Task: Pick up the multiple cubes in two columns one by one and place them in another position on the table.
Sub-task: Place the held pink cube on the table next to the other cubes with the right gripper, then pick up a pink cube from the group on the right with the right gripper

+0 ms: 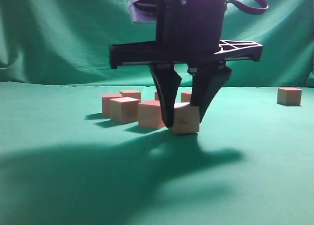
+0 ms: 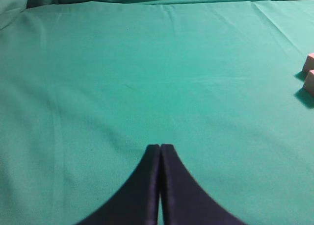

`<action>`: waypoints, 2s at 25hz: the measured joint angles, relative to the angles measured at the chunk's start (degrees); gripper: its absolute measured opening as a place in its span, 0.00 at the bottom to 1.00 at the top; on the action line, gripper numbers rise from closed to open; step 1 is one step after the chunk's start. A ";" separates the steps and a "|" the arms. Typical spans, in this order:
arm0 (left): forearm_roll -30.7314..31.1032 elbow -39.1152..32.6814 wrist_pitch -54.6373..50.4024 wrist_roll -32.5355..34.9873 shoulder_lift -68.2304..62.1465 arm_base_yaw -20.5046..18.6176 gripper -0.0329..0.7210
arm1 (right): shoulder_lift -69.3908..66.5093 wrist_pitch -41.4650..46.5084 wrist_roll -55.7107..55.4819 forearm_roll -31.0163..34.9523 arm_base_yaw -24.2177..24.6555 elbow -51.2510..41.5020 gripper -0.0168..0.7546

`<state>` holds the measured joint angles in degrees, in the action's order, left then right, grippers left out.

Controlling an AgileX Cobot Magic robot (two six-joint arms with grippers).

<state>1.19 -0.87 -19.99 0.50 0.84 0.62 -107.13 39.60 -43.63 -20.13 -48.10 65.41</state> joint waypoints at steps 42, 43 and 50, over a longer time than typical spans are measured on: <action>0.00 0.00 0.00 0.00 0.00 0.00 0.04 | 29.47 21.11 1.77 -6.67 5.95 0.87 0.82; 0.00 0.00 0.00 0.00 0.00 0.00 0.04 | 30.66 21.89 2.10 -6.79 8.07 0.87 0.82; 0.00 0.00 0.00 0.00 0.00 0.00 0.04 | 32.78 24.85 10.59 -4.63 25.42 1.19 0.82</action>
<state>1.19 -0.87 -19.99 0.50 0.84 0.62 -74.36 64.46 -33.04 -24.76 -22.68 66.60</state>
